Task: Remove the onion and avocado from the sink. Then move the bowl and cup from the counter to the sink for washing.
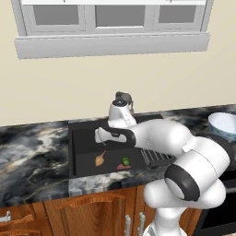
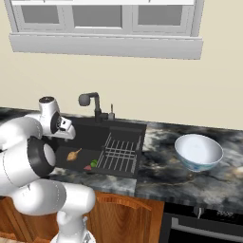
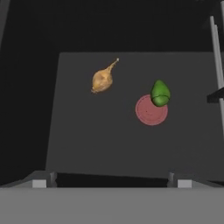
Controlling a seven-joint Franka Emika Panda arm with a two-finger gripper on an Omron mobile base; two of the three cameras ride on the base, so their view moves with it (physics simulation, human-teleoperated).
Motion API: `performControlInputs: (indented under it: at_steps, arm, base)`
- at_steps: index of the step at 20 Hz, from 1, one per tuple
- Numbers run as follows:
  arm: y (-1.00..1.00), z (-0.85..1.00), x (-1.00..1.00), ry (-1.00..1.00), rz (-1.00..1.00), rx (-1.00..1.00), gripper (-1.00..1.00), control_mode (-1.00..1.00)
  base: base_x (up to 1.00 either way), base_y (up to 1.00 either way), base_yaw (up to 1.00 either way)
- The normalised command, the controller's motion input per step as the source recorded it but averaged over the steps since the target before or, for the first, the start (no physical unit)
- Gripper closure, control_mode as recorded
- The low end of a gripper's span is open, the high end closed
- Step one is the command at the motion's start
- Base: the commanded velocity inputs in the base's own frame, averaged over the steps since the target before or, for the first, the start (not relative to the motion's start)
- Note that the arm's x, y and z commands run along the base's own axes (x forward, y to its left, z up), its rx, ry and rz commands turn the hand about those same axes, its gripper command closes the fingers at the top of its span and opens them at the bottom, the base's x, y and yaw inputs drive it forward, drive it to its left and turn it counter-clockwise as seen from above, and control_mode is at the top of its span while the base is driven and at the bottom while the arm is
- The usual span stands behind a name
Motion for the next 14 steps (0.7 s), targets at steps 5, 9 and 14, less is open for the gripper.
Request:
performControlInputs:
  at_steps: [5, 9, 14]
  arm:
    - [0.04, -0.09, 0.08, -0.02, 0.00, 0.00, -1.00, -1.00]
    - [0.04, -0.09, 0.08, -0.02, 0.00, 0.00, -1.00, -1.00]
    - [0.04, -0.09, 0.08, -0.02, 0.00, 0.00, -1.00, -1.00]
  base:
    - [0.00, 0.00, 0.00]
    - [0.00, 0.00, 0.00]
    - [0.00, 0.00, 0.00]
